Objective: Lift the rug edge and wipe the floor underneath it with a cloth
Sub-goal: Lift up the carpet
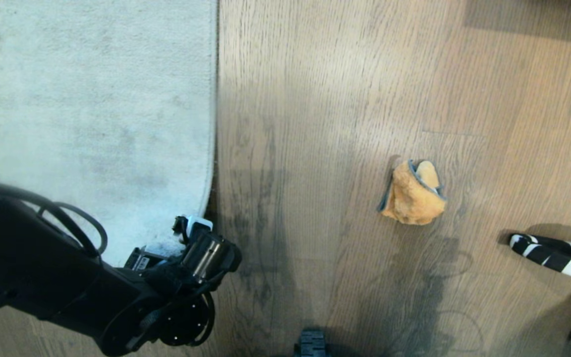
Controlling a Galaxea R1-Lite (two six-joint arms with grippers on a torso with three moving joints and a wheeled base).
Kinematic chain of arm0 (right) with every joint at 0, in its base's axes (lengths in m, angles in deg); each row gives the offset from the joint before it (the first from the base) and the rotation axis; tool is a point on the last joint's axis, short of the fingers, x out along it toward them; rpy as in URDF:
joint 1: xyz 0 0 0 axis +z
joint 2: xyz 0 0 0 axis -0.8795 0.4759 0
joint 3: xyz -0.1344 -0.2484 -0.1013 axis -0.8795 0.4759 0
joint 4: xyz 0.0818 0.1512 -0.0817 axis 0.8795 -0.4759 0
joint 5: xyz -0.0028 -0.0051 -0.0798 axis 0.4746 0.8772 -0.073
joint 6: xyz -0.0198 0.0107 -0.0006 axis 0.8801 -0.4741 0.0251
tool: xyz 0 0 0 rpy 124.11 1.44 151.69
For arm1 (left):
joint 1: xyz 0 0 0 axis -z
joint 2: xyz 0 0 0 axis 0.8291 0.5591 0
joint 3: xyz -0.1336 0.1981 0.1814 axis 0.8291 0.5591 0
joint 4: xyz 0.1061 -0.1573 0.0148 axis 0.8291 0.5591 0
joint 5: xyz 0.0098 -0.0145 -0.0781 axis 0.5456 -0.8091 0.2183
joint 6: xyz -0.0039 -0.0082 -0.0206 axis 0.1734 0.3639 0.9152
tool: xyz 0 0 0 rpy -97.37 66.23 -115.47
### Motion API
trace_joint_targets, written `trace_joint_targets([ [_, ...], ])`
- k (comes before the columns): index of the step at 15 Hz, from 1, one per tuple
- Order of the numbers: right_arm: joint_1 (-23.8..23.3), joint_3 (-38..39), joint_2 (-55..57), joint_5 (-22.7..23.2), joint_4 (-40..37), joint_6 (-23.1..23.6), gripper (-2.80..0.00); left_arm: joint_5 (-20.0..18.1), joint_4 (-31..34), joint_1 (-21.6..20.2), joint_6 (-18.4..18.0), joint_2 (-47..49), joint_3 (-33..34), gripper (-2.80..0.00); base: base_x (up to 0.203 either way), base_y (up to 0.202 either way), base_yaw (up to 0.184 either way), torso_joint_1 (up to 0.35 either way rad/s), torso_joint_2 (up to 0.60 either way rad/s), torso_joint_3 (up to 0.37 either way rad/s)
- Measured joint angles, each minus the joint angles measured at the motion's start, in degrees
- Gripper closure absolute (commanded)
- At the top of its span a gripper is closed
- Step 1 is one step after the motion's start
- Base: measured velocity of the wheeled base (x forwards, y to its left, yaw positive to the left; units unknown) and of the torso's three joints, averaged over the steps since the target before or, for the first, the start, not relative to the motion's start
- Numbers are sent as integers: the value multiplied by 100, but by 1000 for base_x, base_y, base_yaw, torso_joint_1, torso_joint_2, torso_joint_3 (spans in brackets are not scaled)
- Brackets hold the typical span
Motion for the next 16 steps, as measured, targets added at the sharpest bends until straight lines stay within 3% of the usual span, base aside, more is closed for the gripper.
trace_joint_targets([
  [8,0,0,0,0,1,-1,0,60,1,190,-14,99,-226,-280,0,0,0,0,0,0],
  [9,0,0,0,0,0,0,0,84,-2,241,-14,122,-247,0,0,0,0,0,0,0],
  [16,0,0,0,0,1,0,0,90,-2,360,-11,282,-322,0,0,0,0,0,0,0],
])
